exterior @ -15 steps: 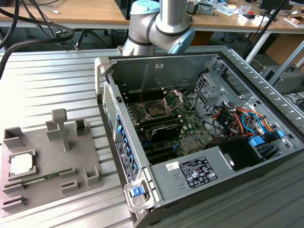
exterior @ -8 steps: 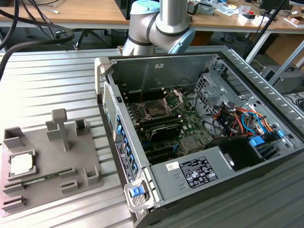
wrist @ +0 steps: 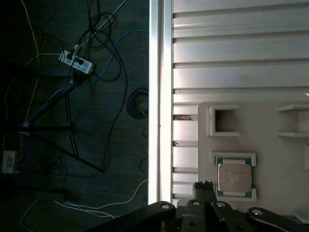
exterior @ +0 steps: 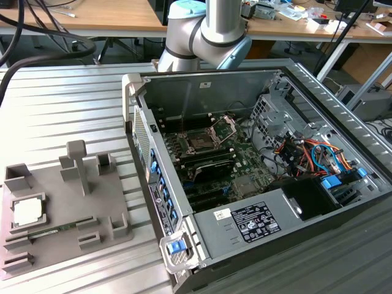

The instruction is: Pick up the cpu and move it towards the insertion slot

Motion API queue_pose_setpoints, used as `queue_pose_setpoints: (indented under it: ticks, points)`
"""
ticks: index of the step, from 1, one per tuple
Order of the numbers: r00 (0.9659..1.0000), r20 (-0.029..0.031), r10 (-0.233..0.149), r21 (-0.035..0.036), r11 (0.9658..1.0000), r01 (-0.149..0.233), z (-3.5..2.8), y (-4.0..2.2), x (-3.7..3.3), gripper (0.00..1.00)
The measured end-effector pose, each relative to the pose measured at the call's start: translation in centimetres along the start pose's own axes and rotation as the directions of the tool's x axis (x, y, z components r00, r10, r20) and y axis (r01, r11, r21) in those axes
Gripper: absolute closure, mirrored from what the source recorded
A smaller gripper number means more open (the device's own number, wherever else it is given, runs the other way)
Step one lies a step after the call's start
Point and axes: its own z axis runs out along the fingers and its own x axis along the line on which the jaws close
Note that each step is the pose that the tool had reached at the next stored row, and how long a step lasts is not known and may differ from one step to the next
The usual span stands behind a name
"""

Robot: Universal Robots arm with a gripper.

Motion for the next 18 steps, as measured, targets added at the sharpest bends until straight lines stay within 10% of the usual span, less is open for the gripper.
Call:
queue_pose_setpoints:
  ticks: [18]
  points:
    - [1.0000,0.0000,0.000,0.0014,1.0000,0.000,0.39,-0.26,-0.18,0.89]
